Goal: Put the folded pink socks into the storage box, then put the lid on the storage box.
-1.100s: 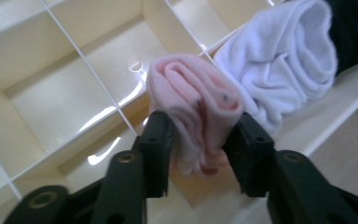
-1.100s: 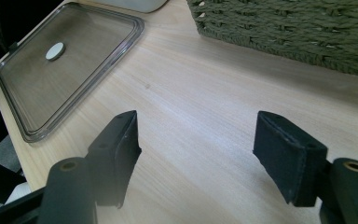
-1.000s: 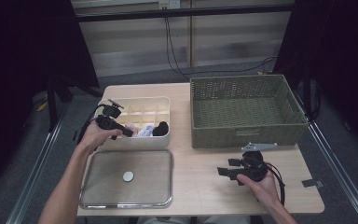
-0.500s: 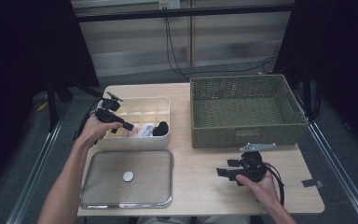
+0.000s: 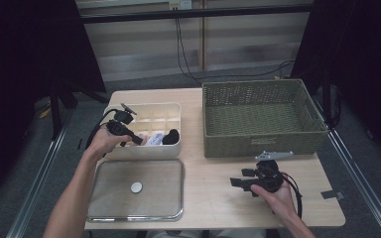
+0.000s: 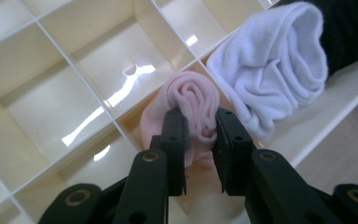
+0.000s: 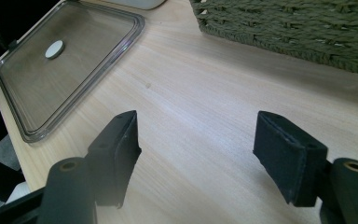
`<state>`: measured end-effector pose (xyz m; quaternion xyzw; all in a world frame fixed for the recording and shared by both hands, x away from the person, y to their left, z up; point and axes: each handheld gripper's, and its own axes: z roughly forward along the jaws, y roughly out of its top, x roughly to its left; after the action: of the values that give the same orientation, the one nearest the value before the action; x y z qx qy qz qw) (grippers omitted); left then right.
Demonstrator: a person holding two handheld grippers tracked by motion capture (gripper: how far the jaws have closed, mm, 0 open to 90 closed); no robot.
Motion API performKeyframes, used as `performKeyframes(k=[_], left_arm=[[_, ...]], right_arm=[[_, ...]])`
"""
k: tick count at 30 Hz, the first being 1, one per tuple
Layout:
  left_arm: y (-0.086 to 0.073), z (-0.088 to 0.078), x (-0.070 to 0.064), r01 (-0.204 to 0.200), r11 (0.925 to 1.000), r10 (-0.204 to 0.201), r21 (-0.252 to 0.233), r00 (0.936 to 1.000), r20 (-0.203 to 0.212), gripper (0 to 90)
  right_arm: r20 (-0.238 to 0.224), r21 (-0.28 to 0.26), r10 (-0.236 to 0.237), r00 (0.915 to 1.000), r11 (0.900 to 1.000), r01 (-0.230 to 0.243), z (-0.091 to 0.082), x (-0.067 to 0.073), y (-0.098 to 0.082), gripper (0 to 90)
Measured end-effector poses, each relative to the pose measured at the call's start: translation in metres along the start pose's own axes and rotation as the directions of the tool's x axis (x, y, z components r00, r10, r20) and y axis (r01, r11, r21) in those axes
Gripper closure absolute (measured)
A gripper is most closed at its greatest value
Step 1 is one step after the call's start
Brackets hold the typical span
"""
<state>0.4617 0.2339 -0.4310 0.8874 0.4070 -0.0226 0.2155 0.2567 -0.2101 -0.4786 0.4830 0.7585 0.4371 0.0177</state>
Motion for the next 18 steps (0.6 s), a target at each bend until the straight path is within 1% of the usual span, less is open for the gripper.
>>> performKeyframes(k=[2,4,5,6,7,8,10,11,13,15,16,17,18], left_arm=[[-0.001,0.004,0.001,0.008,1.0,-0.008,-0.003,1.0,0.001,75.1],[-0.001,0.005,0.002,0.005,1.0,-0.005,0.002,1.0,0.0,75.1],[0.0,0.006,0.001,0.014,0.9999,-0.014,0.002,0.9999,0.0,75.1],[0.0,0.007,0.0,0.015,0.9999,-0.015,0.0,0.9998,-0.011,75.1],[0.0,0.008,0.0,0.017,0.9998,-0.017,0.005,0.9998,-0.009,74.9],[0.0,0.008,0.0,0.017,0.9998,-0.017,0.001,0.9998,-0.012,74.5],[-0.001,0.007,0.0,0.011,0.9999,-0.012,-0.007,0.9999,-0.005,73.6],[-0.003,0.007,0.001,0.021,0.9996,-0.021,-0.017,0.9998,0.002,72.5],[-0.006,0.003,0.002,0.035,0.9988,-0.035,-0.034,0.9992,0.02,68.6],[-0.008,0.0,0.003,0.036,0.9986,-0.035,-0.04,0.9993,0.014,62.1],[-0.009,-0.002,0.002,0.056,0.9967,-0.055,-0.059,0.9984,0.013,58.0],[-0.01,-0.006,0.004,0.048,0.9971,-0.047,-0.059,0.9987,0.02,53.0],[-0.011,-0.01,0.005,0.054,0.9955,-0.052,-0.078,0.9982,0.029,49.9]], right_arm=[[0.0,0.001,-0.001,1.0,1.0,0.001,0.001,0.0,0.0,30.5],[0.0,0.004,-0.001,1.0,1.0,0.001,0.002,-0.001,0.0,30.5],[-0.002,0.002,-0.001,1.0,1.0,0.001,0.002,-0.001,0.0,30.5],[0.0,0.002,-0.002,1.0,1.0,0.002,0.001,-0.001,0.0,30.5],[0.001,0.003,0.001,1.0,1.0,-0.001,0.001,0.0,0.0,30.6],[0.0,0.002,-0.001,1.0,1.0,0.001,0.0,0.0,0.0,30.5],[-0.001,-0.005,-0.006,1.0,1.0,0.006,-0.001,0.0,-0.001,30.5],[0.0,-0.004,-0.004,1.0,1.0,0.004,-0.001,0.0,-0.001,30.5],[0.001,-0.002,0.001,1.0,1.0,-0.001,-0.002,0.0,-0.002,30.5],[0.001,0.001,0.0,1.0,1.0,0.0,-0.001,0.0,-0.002,30.5],[-0.001,0.001,-0.001,1.0,1.0,0.001,-0.001,0.0,-0.002,30.5],[-0.002,-0.001,-0.006,1.0,1.0,0.006,-0.001,0.0,-0.002,30.5],[-0.001,0.0,-0.002,1.0,1.0,0.002,0.0,0.001,-0.002,30.5]])
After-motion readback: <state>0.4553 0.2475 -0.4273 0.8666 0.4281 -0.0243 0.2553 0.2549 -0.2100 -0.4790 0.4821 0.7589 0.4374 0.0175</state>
